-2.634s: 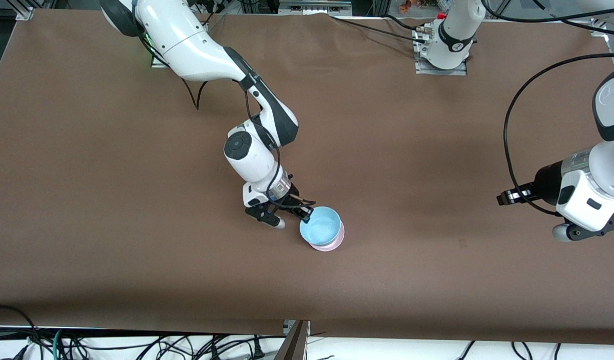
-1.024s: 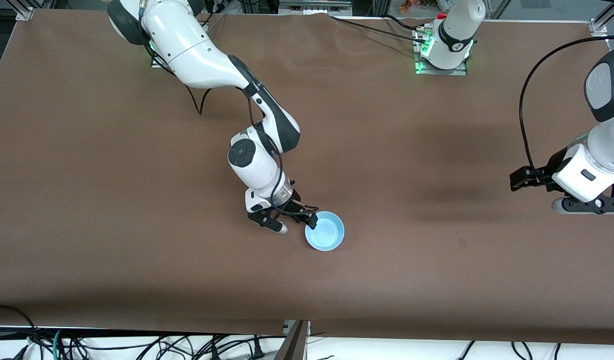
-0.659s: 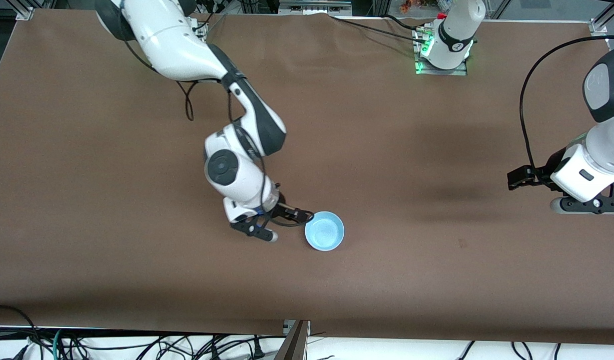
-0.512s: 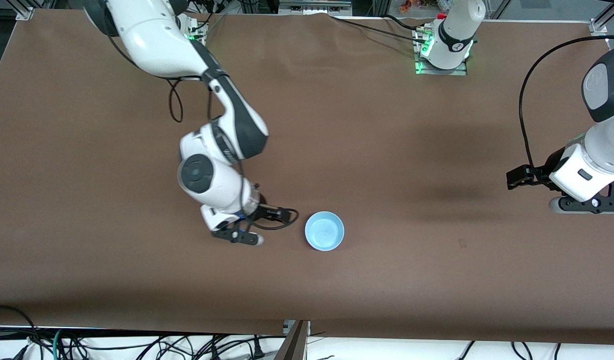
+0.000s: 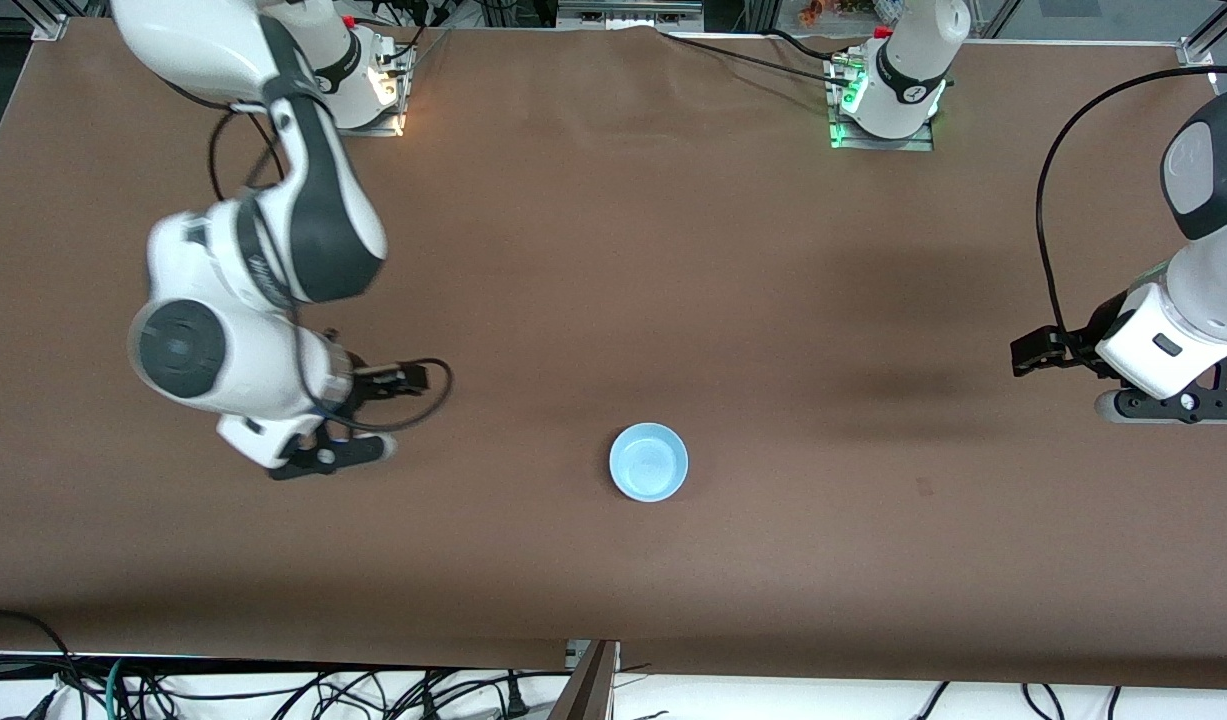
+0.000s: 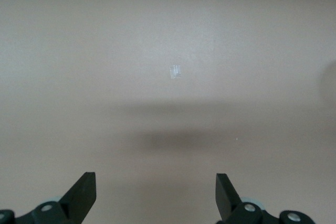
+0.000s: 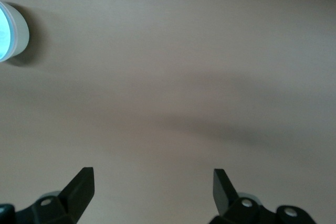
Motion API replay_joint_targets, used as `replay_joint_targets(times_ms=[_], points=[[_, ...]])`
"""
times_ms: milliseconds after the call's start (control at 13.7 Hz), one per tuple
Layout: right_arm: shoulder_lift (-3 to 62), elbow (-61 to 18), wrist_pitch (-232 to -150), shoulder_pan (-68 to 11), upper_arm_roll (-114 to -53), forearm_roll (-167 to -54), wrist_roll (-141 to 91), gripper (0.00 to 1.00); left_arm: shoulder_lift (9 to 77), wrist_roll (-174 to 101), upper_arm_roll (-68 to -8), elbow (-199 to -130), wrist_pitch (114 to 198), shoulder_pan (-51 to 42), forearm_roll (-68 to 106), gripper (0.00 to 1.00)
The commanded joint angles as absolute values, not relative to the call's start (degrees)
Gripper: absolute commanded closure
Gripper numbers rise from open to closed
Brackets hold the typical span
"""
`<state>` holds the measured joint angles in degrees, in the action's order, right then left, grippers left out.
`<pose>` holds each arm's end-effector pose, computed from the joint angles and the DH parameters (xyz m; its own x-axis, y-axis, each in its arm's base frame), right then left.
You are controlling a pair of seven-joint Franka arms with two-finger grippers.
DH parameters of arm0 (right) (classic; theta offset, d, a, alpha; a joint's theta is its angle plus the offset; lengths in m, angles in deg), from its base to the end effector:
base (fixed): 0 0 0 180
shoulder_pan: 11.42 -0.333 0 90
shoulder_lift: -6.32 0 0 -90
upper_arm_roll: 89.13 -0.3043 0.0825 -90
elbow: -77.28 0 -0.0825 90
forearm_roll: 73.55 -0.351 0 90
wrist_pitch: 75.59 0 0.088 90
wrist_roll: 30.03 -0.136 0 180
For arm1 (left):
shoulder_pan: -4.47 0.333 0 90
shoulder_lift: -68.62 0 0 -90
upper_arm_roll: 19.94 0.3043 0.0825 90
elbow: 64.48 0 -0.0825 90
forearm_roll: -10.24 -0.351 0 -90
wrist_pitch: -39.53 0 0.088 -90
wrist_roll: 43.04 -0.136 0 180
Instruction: Stack pink and blue bowls on white bowl
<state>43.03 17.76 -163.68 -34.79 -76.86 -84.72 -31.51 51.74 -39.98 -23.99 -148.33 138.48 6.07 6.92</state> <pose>0.6452 0.1954 0.4303 0.9717 0.1960 -0.1315 0.1891 -0.9799 -0.0632 0.6111 -0.0143 0.4777 0.9996 0.0040 -0.0284 0.0029 -0.9993 -0.0380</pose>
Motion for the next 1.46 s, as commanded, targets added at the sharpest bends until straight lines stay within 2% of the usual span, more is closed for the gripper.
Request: replay_joint_targets(times_ms=[0,146,439,659,951,1390], points=[[29.0,2.5,-164.1,-32.0,-79.2,-83.0,-30.2,0.00,53.4,-40.8,-24.2,-150.3,139.4,6.1,6.2,0.00],[22.3,-3.5,-163.3,-27.1,-83.5,-76.0,-29.9,0.00,53.3,-40.8,-24.2,-150.3,139.5,6.1,6.2,0.00],[12.0,-9.8,-164.0,-20.9,-83.9,-75.0,-30.2,0.00,53.2,-40.8,-24.2,-150.3,139.7,6.1,6.3,0.00],[9.5,-10.5,-161.6,-19.6,-85.6,-69.4,-27.3,0.00,53.2,-40.8,-24.2,-150.3,139.8,6.0,6.3,0.00],[9.1,-10.3,-158.0,-17.9,-85.9,-70.3,-26.6,0.00,52.3,-39.7,-24.3,-149.5,140.0,5.2,6.4,0.00],[9.4,-10.2,-156.8,-14.3,-87.6,-72.4,-26.1,0.00,52.3,-39.7,-24.3,-149.2,140.0,4.3,6.2,0.00]])
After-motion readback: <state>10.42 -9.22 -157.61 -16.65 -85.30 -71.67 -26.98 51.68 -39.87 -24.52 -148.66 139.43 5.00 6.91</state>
